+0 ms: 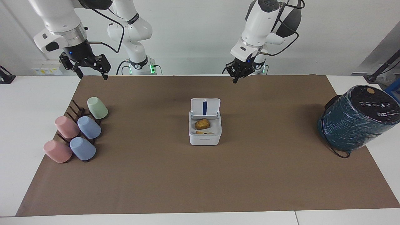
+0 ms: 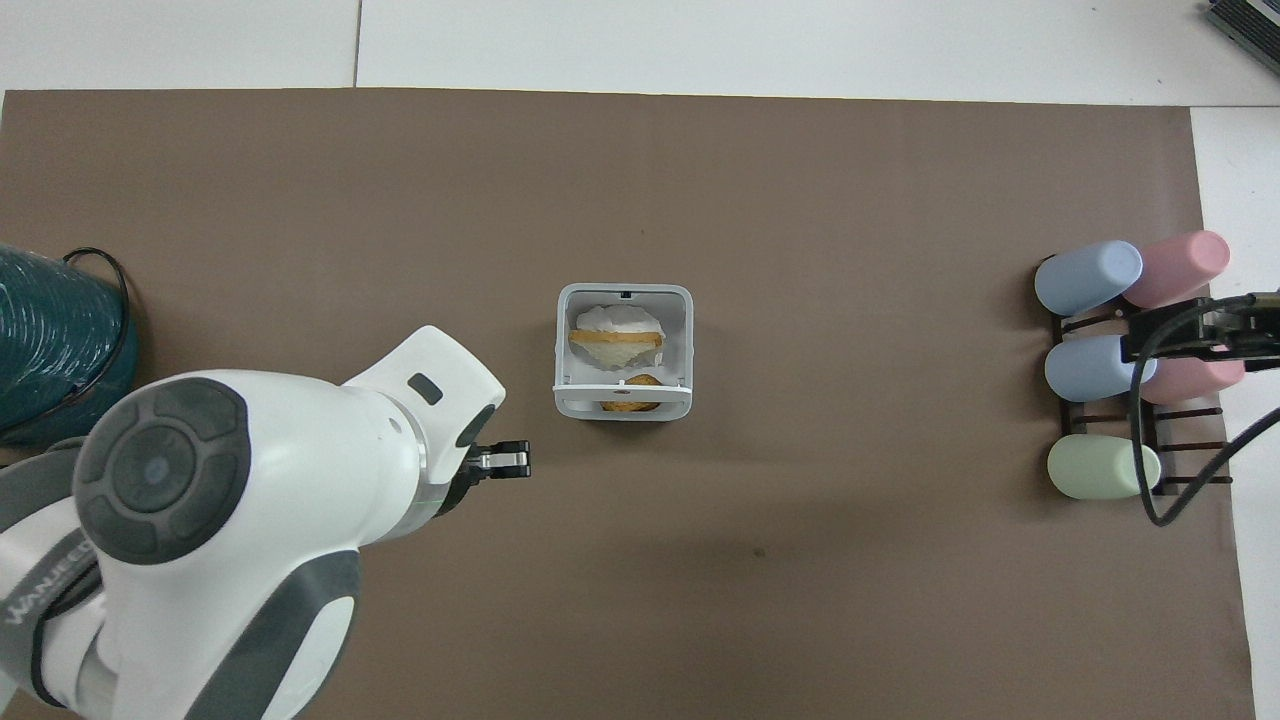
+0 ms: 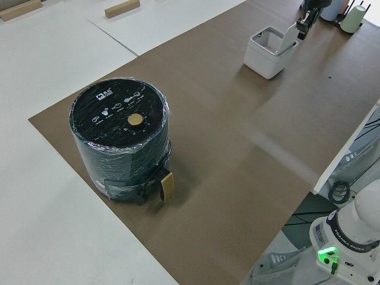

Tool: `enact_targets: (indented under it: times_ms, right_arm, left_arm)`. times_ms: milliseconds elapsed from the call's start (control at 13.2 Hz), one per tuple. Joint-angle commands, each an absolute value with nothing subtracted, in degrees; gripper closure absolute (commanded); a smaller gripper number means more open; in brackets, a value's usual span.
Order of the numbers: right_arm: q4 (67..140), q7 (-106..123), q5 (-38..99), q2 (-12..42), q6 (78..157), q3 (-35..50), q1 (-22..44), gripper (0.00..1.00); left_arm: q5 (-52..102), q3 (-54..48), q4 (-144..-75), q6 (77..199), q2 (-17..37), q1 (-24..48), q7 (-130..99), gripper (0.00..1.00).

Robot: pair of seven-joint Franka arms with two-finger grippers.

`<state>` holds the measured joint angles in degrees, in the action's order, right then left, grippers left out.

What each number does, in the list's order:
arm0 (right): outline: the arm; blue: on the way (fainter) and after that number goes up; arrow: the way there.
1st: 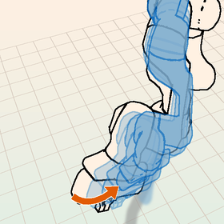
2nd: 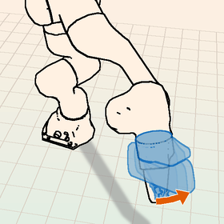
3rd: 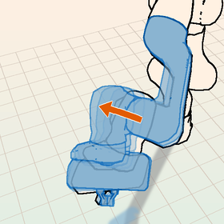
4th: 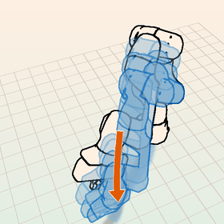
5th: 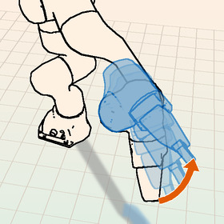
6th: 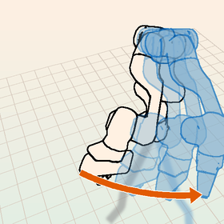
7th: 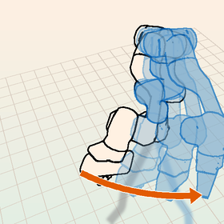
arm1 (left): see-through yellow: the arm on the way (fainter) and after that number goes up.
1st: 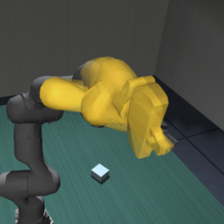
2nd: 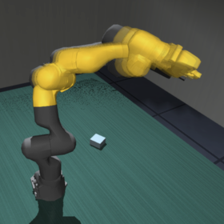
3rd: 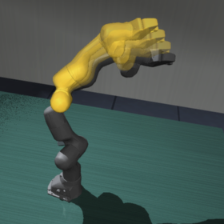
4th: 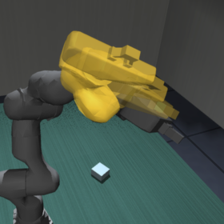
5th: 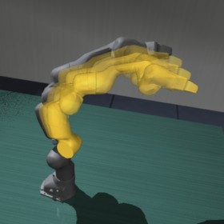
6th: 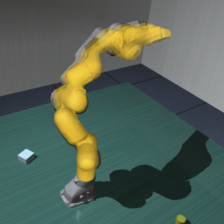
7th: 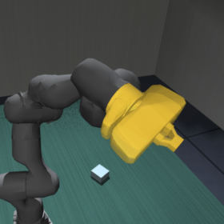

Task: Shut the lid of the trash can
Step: 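Reach the left gripper to the raised lid of the trash can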

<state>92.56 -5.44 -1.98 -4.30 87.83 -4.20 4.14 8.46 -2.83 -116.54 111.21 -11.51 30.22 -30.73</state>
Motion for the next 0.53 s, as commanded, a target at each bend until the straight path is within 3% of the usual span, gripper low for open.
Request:
enact_targets:
  times_ms: [0, 456]
  right_arm:
    - [93.4, -4.5, -2.1, -5.4, 87.5, -4.0, 4.0, 0.0]
    - [93.4, -4.5, -2.2, -5.4, 87.5, -4.0, 4.0, 0.0]
  left_arm:
    - [10.1, -1.8, -119.8, 117.1, -12.1, 33.7, -35.3, 1.0]
    - [10.1, -1.8, -120.2, 132.0, -4.8, 37.1, -43.6, 1.0]
